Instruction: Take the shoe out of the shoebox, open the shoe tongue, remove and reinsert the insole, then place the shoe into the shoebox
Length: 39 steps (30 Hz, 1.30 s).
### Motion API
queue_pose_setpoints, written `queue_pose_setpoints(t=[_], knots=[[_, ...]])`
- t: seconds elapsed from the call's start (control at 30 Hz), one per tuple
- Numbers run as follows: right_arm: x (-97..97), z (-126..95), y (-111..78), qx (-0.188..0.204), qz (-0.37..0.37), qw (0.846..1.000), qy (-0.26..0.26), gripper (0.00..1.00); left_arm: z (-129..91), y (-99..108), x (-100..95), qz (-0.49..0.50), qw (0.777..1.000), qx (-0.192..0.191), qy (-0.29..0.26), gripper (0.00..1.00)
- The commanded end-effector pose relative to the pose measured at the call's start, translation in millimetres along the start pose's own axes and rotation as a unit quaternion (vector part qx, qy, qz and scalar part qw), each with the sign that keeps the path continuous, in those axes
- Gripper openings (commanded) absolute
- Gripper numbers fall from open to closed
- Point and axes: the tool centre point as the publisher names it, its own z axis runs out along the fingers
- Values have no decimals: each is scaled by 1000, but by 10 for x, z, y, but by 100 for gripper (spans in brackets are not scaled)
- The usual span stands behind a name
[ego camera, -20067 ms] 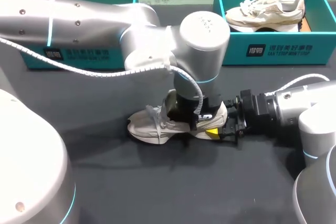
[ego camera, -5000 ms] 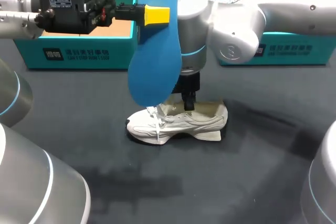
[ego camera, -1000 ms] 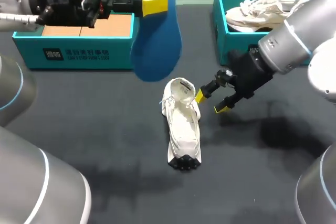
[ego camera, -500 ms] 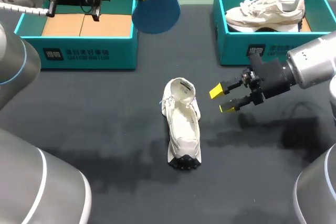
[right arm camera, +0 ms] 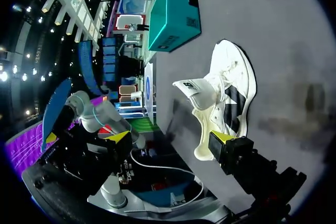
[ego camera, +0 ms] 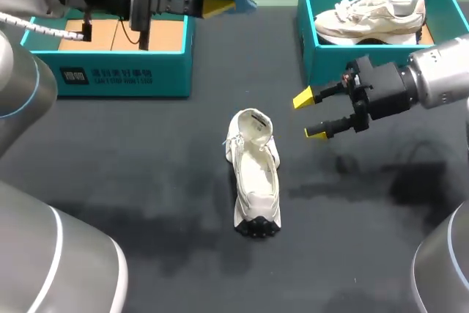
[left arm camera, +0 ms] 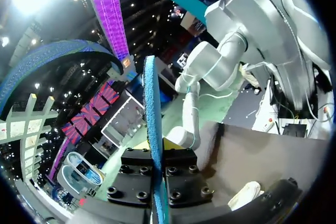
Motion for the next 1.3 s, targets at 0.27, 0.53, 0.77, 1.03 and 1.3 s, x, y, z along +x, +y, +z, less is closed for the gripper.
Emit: queue_pose_setpoints(t=[0.27,0.53,0.77,1.03,1.3], knots=[[-14,-6,-13,-1,0,1000,0,100,-19,29,75,127,992,14,-13,0],[113,-37,141,-19,20,1000,-4,100,-96,558,345,200,979,-27,33,0],[241,-75,315,-45,38,998,9,100,-188,826,479,247,967,-27,46,0],[256,-96,401,-67,49,996,35,100,-228,939,629,319,947,-24,38,0],[256,-96,401,-67,49,996,35,100,-228,939,629,319,947,-24,38,0]])
